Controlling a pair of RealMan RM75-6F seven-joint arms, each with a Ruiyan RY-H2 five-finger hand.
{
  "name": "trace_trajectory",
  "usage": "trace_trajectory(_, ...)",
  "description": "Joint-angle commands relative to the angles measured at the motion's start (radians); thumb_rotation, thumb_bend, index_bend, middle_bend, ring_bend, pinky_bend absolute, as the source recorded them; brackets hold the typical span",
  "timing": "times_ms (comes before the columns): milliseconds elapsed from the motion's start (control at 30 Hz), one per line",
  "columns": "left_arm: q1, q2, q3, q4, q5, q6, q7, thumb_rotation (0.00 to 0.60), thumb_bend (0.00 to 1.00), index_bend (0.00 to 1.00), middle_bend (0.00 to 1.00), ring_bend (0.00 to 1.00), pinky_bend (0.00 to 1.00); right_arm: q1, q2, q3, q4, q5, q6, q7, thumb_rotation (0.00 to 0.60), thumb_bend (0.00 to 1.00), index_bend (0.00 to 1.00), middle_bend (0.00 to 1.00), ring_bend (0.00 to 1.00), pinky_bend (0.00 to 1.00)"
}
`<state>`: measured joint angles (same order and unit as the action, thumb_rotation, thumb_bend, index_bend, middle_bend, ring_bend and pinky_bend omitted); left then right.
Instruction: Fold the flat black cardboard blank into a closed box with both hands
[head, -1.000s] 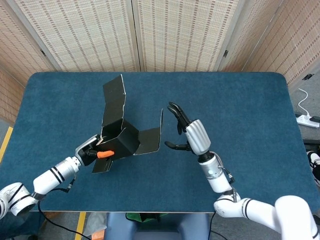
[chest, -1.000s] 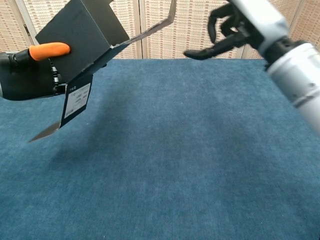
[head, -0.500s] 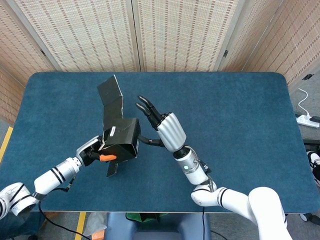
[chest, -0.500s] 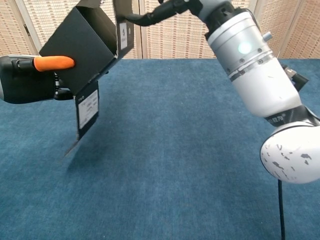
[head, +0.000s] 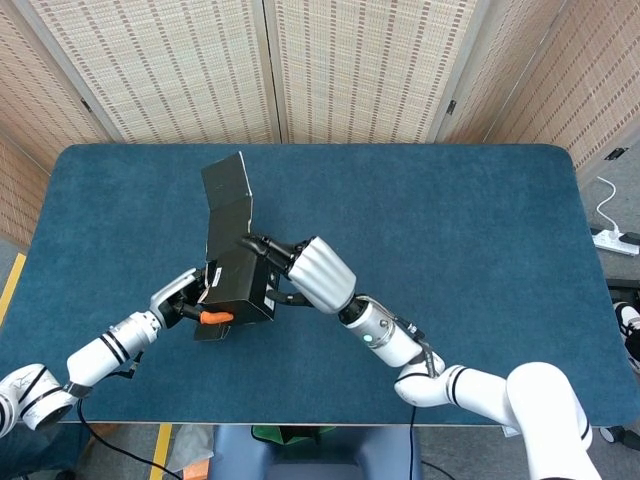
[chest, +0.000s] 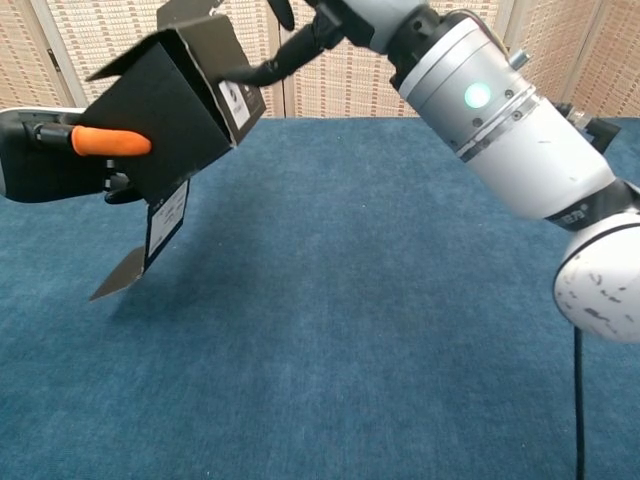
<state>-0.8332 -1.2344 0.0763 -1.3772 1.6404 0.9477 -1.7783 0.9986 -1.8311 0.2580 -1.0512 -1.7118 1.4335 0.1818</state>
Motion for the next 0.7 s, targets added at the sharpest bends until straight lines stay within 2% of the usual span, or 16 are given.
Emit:
trace_trajectory(33, -0.006, -0.009, 0.002, 0.021, 0.000, -0.016, 0.076, 0.600, 0.18, 0.28, 0.26, 0.60, 0.75, 0.009, 0.028, -0.033, -0.012, -0.028, -0.028, -0.017, 0.600, 0.00, 0.20, 0.27, 0.73, 1.00)
trace_trajectory(167, -0.012, -0.025, 0.000, 0.035, -0.009, -0.039, 0.160, 0.600, 0.18, 0.28, 0.26, 0.60, 0.74, 0.014, 0.039, -0.074, -0.005, -0.063, -0.035, -0.026, 0.600, 0.00, 0.23, 0.29, 0.74, 1.00)
trace_trajectory(333, -0.031, -0.055, 0.007, 0.063, -0.003, -0.077, 0.218, 0.600, 0.18, 0.28, 0.25, 0.59, 0.74, 0.018, 0.014, -0.129, 0.060, -0.102, -0.051, -0.047, 0.600, 0.00, 0.27, 0.32, 0.75, 1.00)
trace_trajectory(700, -0.035, -0.181, 0.019, 0.159, -0.025, -0.134, 0.363, 0.600, 0.19, 0.28, 0.25, 0.59, 0.74, -0.016, -0.129, -0.236, 0.286, -0.143, -0.052, -0.063, 0.600, 0.00, 0.29, 0.34, 0.75, 1.00)
